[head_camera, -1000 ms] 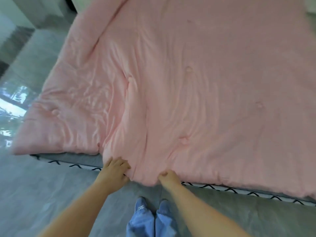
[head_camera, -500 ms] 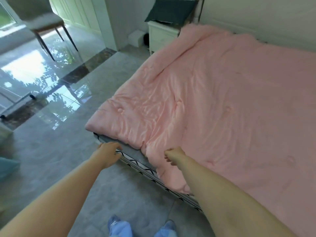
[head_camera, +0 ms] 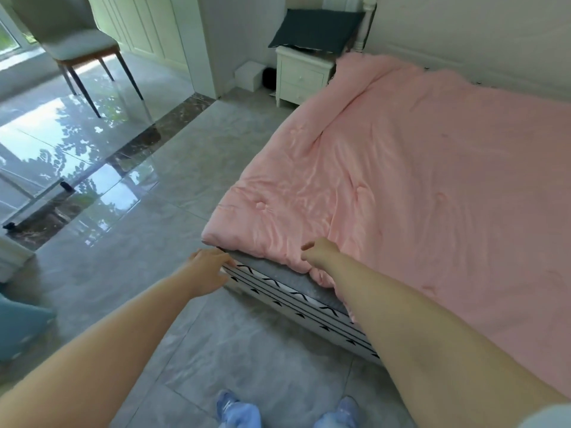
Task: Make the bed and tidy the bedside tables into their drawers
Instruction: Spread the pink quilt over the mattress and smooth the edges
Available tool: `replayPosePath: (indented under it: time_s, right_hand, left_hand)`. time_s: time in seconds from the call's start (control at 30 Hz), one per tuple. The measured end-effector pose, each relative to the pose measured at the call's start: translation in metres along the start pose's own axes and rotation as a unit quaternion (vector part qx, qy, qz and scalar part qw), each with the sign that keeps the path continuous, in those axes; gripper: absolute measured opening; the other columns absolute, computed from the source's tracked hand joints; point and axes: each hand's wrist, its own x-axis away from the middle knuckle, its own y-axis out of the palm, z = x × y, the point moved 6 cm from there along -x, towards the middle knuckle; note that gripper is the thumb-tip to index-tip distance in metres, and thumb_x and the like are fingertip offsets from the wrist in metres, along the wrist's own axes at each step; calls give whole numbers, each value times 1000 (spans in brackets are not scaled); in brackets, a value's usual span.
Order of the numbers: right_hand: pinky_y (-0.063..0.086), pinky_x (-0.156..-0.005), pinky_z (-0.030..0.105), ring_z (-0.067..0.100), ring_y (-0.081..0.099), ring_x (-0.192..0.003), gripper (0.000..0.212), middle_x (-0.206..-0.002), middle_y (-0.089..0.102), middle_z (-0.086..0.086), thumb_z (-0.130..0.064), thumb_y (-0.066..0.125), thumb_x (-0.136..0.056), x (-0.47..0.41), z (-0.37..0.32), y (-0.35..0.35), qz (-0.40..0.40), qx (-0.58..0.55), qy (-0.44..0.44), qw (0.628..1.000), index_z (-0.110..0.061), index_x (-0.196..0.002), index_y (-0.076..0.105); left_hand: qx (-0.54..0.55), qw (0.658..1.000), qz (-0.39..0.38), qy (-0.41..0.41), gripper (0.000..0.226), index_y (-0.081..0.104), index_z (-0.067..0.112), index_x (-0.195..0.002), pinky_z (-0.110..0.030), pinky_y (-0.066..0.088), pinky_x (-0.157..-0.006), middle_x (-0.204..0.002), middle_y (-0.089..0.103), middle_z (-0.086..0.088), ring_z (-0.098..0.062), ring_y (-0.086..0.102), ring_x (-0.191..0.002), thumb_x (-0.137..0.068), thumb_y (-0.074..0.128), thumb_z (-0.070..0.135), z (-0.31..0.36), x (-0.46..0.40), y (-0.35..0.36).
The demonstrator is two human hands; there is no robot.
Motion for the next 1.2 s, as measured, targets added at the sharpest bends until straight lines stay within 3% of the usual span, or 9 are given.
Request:
replayPosePath:
  time_s: [0.13,0.27,0.47,0.63,0.83,0.93,1.0,1.13,1.2]
  right_hand:
    - [41,-97,24,23,55,-119,41,-132,58,4,-19,63,-84,3,-34,24,-1,-1,1,1000,-20,-126,61]
    - [40,-105,28,25,52,-123,53,-135,54,4,-29,67,-80,1,-49,44,-30,6,-2,1000,-22,-132,56]
    - [41,-82,24,23,54,-110,59,-136,52,11,2,65,-81,-41,-53,51,-27,-84,28,996,-19,-135,54]
    - [41,-96,28,26,51,-124,63,-140,50,10,-8,68,-84,-89,-51,50,-16,-95,92,991,-20,-140,45]
    - [41,-92,27,27,52,-122,70,-139,49,12,-11,65,-87,-137,-54,52,-27,-103,175,979,-16,-148,31]
    - [44,-104,38,33,48,-127,80,-146,39,15,-14,68,-86,-157,-53,63,-37,-155,233,959,-10,-150,20]
    - [46,-104,44,35,48,-126,85,-146,37,16,-17,69,-83,-168,-46,74,-41,-187,276,942,-13,-150,16]
    - [45,-103,38,31,49,-124,90,-144,41,12,-25,67,-83,-173,-27,91,-31,-191,313,930,-21,-153,11]
    - [43,-102,31,30,48,-125,98,-153,31,7,-22,65,-85,-175,-15,97,-3,-212,331,919,-25,-155,-3]
  left_hand:
    - [4,1000,4,17,35,57,34,-124,-36,28,-110,-138,50,5,-22,44,-129,-90,54,30,-39,6,-16]
    - [-20,999,2,39,36,56,33,-126,-34,28,-108,-137,50,4,-21,45,-128,-90,54,27,-56,-5,-33]
    - [-13,999,-16,47,37,56,27,-128,-34,30,-105,-135,52,3,-22,47,-127,-92,54,30,-71,-49,-42]
    - [3,997,-57,51,36,56,30,-127,-35,34,-105,-137,50,5,-20,48,-127,-91,55,29,-77,-108,-43]
    - [65,990,-111,56,35,55,30,-124,-36,35,-107,-135,52,4,-17,47,-125,-90,60,28,-77,-178,-44]
    - [136,979,-129,85,27,60,36,-112,-32,42,-99,-123,56,17,-8,52,-115,-86,66,37,-66,-200,-40]
    - [163,969,-147,117,23,61,42,-103,-29,48,-91,-114,58,25,0,56,-107,-81,69,45,-60,-216,-31]
    - [89,964,-184,171,28,58,45,-106,-24,45,-80,-109,57,24,2,52,-107,-80,66,49,-57,-251,-3]
    - [32,960,-179,212,26,57,44,-108,-24,42,-79,-108,56,22,-2,53,-108,-83,63,46,-55,-268,10]
